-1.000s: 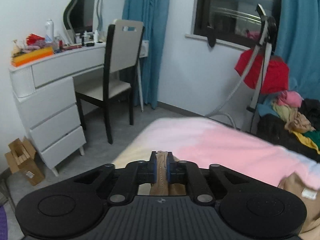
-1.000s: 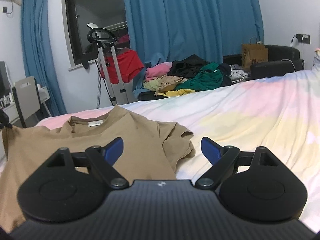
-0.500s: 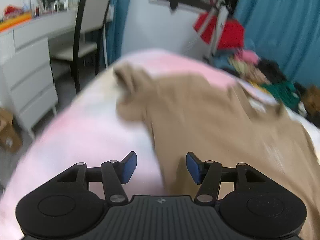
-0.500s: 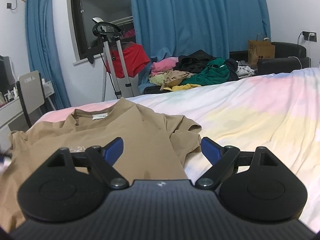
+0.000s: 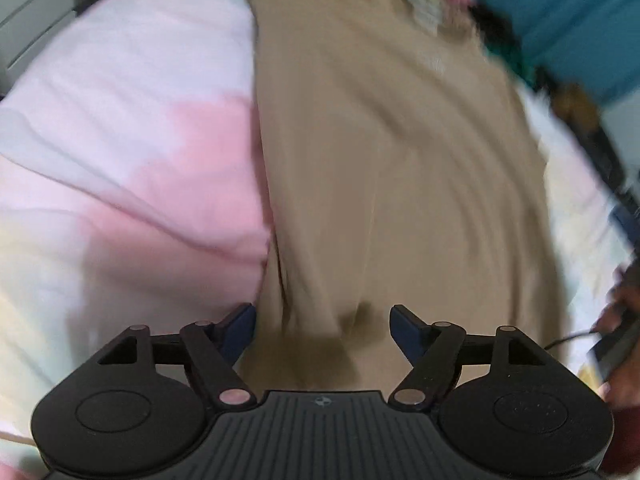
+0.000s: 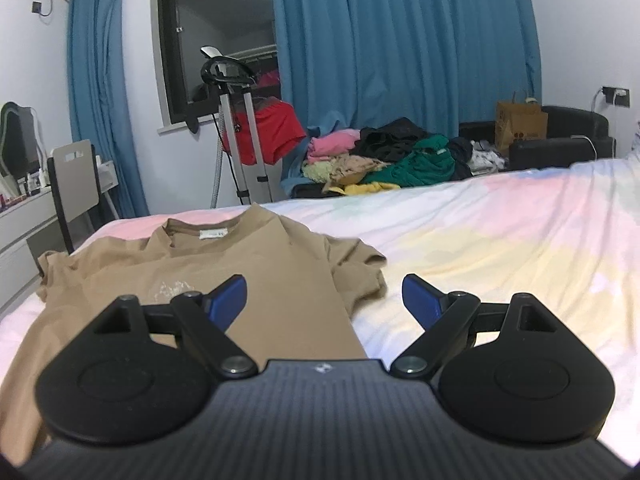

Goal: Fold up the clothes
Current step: 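Pinch the shirt hem with the left tool and pull it flat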

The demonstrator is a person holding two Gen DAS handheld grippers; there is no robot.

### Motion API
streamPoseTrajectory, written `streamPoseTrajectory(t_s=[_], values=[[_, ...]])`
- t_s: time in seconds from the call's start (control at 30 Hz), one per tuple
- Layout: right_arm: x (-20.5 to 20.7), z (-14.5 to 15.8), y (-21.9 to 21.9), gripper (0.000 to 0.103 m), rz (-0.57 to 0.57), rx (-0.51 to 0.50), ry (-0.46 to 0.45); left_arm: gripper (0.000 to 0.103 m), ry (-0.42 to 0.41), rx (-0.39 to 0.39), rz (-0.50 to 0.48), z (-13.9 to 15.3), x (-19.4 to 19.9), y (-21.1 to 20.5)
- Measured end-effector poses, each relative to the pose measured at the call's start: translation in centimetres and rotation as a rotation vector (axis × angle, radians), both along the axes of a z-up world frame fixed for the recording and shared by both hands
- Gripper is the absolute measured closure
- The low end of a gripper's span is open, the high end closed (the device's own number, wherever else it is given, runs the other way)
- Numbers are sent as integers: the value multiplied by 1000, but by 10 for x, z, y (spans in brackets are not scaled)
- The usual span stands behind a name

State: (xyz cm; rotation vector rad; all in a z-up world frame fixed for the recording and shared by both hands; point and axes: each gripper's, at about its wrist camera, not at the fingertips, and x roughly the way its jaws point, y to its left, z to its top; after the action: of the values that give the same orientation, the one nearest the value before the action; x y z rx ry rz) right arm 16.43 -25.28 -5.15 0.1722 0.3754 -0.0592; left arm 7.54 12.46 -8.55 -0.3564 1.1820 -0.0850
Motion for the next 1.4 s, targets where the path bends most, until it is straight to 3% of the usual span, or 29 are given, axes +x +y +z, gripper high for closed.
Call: streamPoseTrajectory(t_s=[0.03,0.17,0.4,0.5,0.6,0.67,0.77,0.83,0.97,1.03,1.17,1.3,1.4], values=[[-2,0,-3,17,-8,6,11,43,13,21,-15,-2,0,-3],[-10,0,-12,17,-41,29,27,94,61,18,-97,7,-1,-4],[-19,5,-18,17,-46,45,0,96,130,169,-79,27,-15,20],[-17,5,-18,17,-43,45,1,92,133,222,-70,32,-21,24],[-18,4,-18,17,-30,44,8,80,98,245,-64,40,-29,22],[-19,6,-17,17,-21,41,4,60,59,263,-61,50,-34,22],[-21,9,-17,17,-9,45,-7,46,-7,297,-55,66,-41,17],[-22,10,-16,17,-3,47,-14,41,-86,316,-56,81,-46,10],[-22,11,-18,17,-1,72,-24,18,-348,319,-30,122,-46,-9],[-21,11,-21,17,-1,99,-28,18,-443,303,-20,134,-37,-25],[-17,8,-27,17,-1,161,-21,16,-545,211,-10,136,-18,-63],[-2,-1,-40,17,-7,271,6,15,-603,165,-24,97,11,-109],[29,-13,-55,17,-20,373,33,16,-591,164,-43,57,24,-123]])
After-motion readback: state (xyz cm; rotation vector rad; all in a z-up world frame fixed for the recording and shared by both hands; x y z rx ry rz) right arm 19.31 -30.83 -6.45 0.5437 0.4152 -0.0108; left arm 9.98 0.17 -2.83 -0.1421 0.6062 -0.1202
